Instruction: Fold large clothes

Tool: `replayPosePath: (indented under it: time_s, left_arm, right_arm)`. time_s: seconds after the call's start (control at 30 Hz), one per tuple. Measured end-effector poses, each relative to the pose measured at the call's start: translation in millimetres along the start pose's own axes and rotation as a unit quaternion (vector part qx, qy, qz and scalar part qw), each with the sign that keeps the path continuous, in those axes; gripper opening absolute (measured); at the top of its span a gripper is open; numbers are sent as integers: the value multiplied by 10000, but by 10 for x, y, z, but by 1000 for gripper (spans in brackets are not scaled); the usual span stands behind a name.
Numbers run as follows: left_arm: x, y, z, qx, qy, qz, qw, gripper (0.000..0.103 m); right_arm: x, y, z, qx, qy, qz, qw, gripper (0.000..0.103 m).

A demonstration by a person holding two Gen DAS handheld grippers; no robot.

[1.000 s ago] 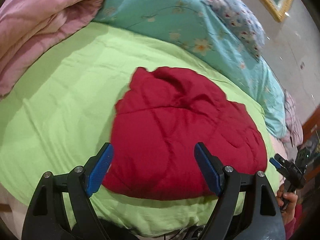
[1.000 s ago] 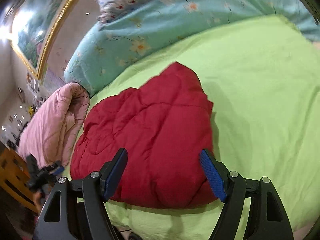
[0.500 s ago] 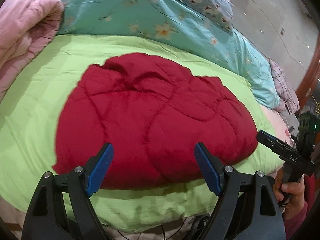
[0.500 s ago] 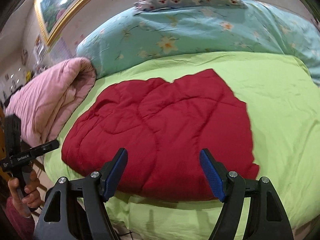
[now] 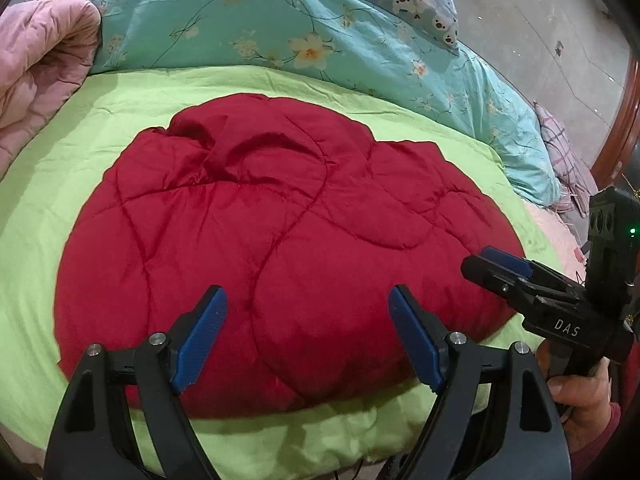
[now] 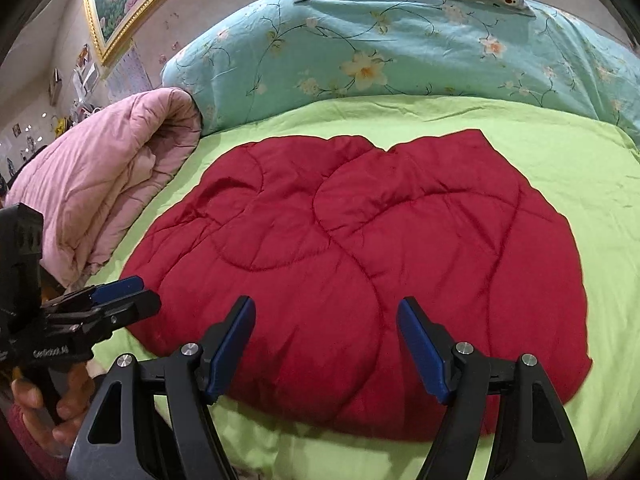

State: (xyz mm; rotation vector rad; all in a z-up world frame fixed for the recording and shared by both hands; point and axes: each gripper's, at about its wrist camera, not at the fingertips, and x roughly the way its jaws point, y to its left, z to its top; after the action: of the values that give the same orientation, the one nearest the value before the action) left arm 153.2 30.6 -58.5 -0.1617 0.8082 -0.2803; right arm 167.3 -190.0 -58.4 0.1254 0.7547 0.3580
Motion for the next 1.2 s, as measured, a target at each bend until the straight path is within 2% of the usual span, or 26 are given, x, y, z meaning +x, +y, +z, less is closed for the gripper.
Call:
replayPosePath:
  time_s: [0.03, 0.1, 0.13, 0.2, 0.3, 0.5, 0.57, 0.67, 0.7, 0.83, 0.93, 0.97, 1.03, 1.1, 1.17, 1.2]
  left_arm:
    - [41, 9, 10, 10, 6, 52, 10000, 83]
    - [113, 20, 32, 61, -1, 159, 9999, 83]
    - [157, 19, 51, 86, 15, 224, 9997, 83]
    - [229, 21, 92, 96, 42, 272, 9996, 83]
    - [360, 57, 193, 33, 159, 274, 9995, 83]
    - [749, 194, 471, -178, 533, 459, 9974, 83]
    - [870, 258, 572, -283, 636, 515, 9962, 82]
    - [997, 424, 734, -630, 714, 597, 9937, 77]
    - [1027, 469, 776, -727, 734, 618, 9927, 72]
    - [1093, 696, 887, -1142, 851, 610, 9879, 51]
    - [1020, 704, 933, -1153, 809, 452, 9890, 51]
    - [998, 665, 956, -1088, 788, 413, 9901, 51]
    - [1003, 593, 1017, -994, 759, 317, 9916, 51]
    - [1072, 527, 1098, -886, 784, 347, 9924, 51]
    - [1209, 504, 1199, -766, 890, 391, 9923, 51]
    - [1264, 519, 1239, -745, 936, 431, 9919, 51]
  right_arm:
    - [32, 5, 17, -12, -13, -13, 10000, 71]
    - [107, 5, 57, -44, 50, -50, 10000, 51]
    - [143, -13, 80, -23, 70, -59, 10000, 46]
    - [205, -61, 131, 36, 75, -118, 9999, 29]
    - [325, -128, 217, 96, 130, -147, 9998, 24]
    - [757, -220, 369, 22, 548, -385, 9978, 18]
    - [895, -304, 423, 110, 584, -468, 9971, 13]
    - [1034, -465, 525, 485, 655, -398, 9959, 6]
    - [1063, -513, 556, 585, 653, -408, 9953, 3]
    - [1135, -800, 629, 1197, 707, -280, 9899, 0]
    - [1075, -807, 677, 1268, 707, -251, 9891, 1]
    - [1005, -719, 721, 1061, 576, -280, 9923, 10]
    - [972, -586, 793, 798, 528, -226, 9952, 11]
    - [1044, -485, 848, 601, 578, -93, 9965, 14]
    - [1176, -448, 892, 390, 708, -252, 9964, 20]
    - [1261, -495, 913, 401, 807, -341, 9953, 20]
